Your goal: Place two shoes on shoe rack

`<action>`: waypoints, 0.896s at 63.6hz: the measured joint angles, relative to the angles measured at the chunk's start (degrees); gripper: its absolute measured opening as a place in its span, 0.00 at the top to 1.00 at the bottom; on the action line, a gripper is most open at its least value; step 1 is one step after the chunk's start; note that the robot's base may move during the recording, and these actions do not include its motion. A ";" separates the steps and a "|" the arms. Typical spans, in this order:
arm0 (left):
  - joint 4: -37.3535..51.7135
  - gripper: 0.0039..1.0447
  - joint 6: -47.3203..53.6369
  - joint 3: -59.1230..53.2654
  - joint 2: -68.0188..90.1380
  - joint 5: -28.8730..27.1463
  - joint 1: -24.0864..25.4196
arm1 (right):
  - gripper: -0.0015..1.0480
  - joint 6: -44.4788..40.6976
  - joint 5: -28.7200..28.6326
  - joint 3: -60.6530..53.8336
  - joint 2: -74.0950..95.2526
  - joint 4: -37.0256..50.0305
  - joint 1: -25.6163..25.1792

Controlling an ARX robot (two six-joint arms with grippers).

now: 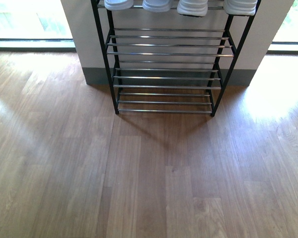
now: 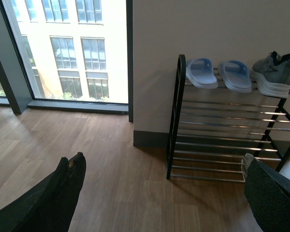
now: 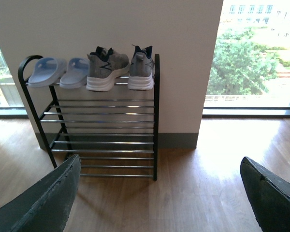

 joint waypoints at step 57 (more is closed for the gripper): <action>0.00 0.09 0.00 0.00 0.00 0.00 0.00 | 0.09 0.00 0.00 0.00 0.00 0.00 0.00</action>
